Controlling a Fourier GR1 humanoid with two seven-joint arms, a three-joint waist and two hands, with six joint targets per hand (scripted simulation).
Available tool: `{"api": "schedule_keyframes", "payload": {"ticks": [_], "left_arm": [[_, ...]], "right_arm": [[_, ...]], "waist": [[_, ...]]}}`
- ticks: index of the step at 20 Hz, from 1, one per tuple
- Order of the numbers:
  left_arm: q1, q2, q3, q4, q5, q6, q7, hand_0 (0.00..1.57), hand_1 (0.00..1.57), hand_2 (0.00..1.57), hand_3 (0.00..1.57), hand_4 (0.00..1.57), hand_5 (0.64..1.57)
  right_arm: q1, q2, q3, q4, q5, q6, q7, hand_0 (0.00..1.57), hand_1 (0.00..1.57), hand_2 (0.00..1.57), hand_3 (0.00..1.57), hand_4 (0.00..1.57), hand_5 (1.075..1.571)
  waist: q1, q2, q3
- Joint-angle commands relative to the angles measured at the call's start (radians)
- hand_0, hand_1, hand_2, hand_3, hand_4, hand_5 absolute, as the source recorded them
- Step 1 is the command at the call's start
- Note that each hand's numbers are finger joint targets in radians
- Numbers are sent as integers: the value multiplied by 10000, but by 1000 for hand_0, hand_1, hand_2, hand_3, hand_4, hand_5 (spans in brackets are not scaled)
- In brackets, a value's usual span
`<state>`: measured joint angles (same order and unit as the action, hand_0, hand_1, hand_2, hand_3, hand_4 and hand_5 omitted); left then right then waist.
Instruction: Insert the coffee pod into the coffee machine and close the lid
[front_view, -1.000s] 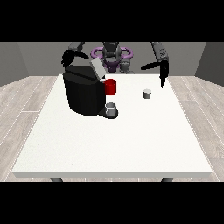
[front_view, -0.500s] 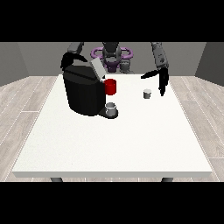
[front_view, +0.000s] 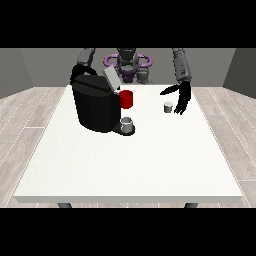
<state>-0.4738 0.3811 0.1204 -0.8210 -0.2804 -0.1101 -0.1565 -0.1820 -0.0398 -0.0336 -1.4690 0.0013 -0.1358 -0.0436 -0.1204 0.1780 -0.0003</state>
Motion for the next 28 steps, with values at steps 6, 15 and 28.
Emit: {"api": "schedule_keyframes", "payload": {"ticks": [6,15,28], "left_arm": [[-274,291,-612,1089,-1347,395,-382,580,580,719,472,0,1571],[-939,374,-466,1815,-2216,1994,-1243,719,719,851,619,151,1571],[-1283,280,-919,2827,-3480,2554,-1114,1028,1028,1112,890,287,1571]], "right_arm": [[-636,153,54,115,459,-715,831,0,0,0,0,356,1571],[-380,-138,-4,480,303,-30,-276,0,0,0,0,434,1571],[-763,47,-317,520,-355,-121,366,0,0,0,0,514,1571]], "waist": [[56,-6,-2],[-244,575,0],[-329,158,1]]}}
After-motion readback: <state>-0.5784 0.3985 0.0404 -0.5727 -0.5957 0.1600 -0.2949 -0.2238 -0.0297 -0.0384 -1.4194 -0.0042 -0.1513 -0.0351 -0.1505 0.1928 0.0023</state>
